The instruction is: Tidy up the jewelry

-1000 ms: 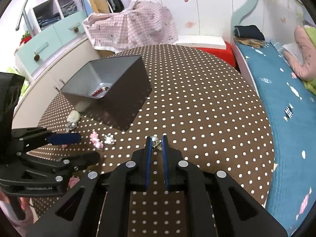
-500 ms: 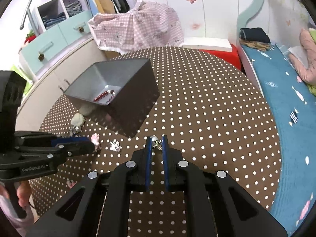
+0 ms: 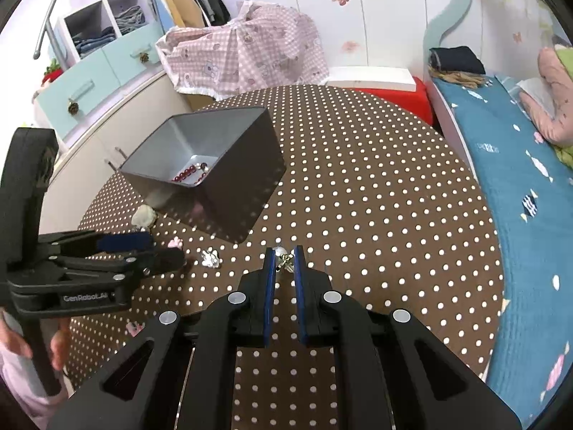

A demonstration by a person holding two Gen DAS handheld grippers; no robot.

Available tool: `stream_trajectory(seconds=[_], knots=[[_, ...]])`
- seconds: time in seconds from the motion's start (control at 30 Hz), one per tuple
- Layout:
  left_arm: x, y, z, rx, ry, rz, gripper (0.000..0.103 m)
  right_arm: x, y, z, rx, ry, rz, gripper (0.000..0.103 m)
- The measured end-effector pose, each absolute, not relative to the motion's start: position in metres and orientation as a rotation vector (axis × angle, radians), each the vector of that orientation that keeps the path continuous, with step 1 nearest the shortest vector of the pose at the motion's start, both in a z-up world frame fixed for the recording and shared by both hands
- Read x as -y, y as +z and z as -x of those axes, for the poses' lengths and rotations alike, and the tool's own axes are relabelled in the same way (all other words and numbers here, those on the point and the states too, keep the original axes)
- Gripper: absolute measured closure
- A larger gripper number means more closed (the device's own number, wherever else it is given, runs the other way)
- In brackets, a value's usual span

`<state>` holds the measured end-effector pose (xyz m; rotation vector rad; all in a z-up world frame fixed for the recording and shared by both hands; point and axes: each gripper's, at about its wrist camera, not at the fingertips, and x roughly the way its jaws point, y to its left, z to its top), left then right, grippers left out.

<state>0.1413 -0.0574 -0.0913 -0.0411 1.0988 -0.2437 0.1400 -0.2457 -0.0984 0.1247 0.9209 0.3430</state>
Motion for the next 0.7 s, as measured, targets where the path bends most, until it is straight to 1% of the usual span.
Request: stream_trajectory(seconds=[0.07, 0.1, 0.13, 0.17, 0.2, 0.27, 0.43, 0.7], knots=[[0.066, -0.092, -0.143, -1.093, -0.261, 0.013, 0.046, 0.244, -0.101, -0.140, -0.925, 0.345, -0.119, 0.092], [0.069, -0.092, -0.142, -1.092, -0.292, 0.005, 0.059, 0.244, -0.102, -0.140, -0.928, 0.347, -0.119, 0.092], [0.071, -0.092, -0.141, -1.103, -0.330, 0.013, 0.069, 0.243, -0.103, -0.140, -0.930, 0.349, -0.120, 0.092], [0.074, -0.092, -0.142, -1.131, -0.379, 0.038, 0.091, 0.243, -0.104, -0.140, -0.932, 0.350, -0.119, 0.092], [0.075, -0.093, -0.141, -1.149, -0.388, 0.048, 0.094, 0.243, -0.104, -0.140, -0.933, 0.349, -0.118, 0.092], [0.081, -0.091, -0.140, -1.106, -0.331, -0.036, 0.094, 0.243, -0.104, -0.140, -0.934, 0.352, -0.120, 0.092], [0.075, -0.094, -0.147, -1.140, -0.356, 0.033, 0.094, 0.242, -0.102, -0.138, -0.926, 0.357, -0.123, 0.092], [0.062, -0.079, -0.130, -1.112, -0.365, 0.036, 0.094, 0.244, -0.097, -0.136, -0.919, 0.351, -0.128, 0.092]])
